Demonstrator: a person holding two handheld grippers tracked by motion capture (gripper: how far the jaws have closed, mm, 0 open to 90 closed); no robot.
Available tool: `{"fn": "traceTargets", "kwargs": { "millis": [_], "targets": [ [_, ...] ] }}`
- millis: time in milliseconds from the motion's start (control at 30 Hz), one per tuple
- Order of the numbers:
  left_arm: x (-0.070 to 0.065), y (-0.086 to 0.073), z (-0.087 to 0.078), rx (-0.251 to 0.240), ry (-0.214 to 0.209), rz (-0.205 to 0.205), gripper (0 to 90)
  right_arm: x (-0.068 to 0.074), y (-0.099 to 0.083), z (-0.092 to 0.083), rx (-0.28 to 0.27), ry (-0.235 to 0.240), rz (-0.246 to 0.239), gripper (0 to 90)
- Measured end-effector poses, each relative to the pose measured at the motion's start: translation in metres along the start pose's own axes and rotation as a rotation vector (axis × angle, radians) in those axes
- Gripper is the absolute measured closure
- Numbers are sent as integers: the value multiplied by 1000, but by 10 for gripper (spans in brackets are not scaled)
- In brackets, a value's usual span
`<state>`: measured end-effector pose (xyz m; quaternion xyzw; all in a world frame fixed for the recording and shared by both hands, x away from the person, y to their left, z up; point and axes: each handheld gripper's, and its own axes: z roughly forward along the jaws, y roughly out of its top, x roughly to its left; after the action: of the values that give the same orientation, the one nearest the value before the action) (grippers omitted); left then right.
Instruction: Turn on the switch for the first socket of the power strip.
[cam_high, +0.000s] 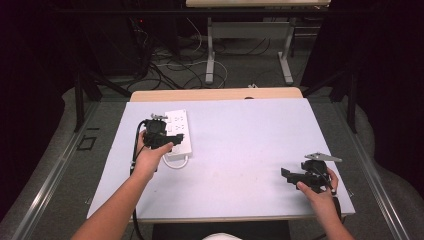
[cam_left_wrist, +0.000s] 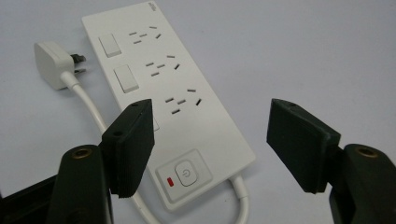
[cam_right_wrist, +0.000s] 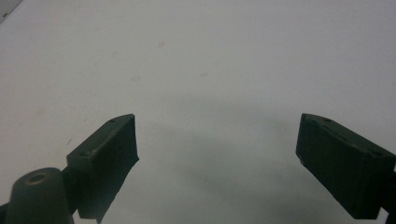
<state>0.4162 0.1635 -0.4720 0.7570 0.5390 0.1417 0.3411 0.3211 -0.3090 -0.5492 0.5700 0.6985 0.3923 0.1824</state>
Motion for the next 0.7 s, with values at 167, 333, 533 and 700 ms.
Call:
{"fn": "traceTargets", "kwargs": {
  "millis": [167, 333, 533, 700],
  "targets": [
    [1, -2, -8, -2, -39, 5, 213, 0, 0, 0, 0, 3, 2, 120],
    [1, -6, -11, -22, -72, -20, 105, 1, 0, -1, -1, 0, -1, 120],
    [1, -11, -17, -36, -101, -20, 3, 0, 0, -1, -4, -1, -6, 120],
    [0, -14, -25, -59, -111, -11, 3, 0, 0, -1, -3, 1, -2, 120]
  ]
}}
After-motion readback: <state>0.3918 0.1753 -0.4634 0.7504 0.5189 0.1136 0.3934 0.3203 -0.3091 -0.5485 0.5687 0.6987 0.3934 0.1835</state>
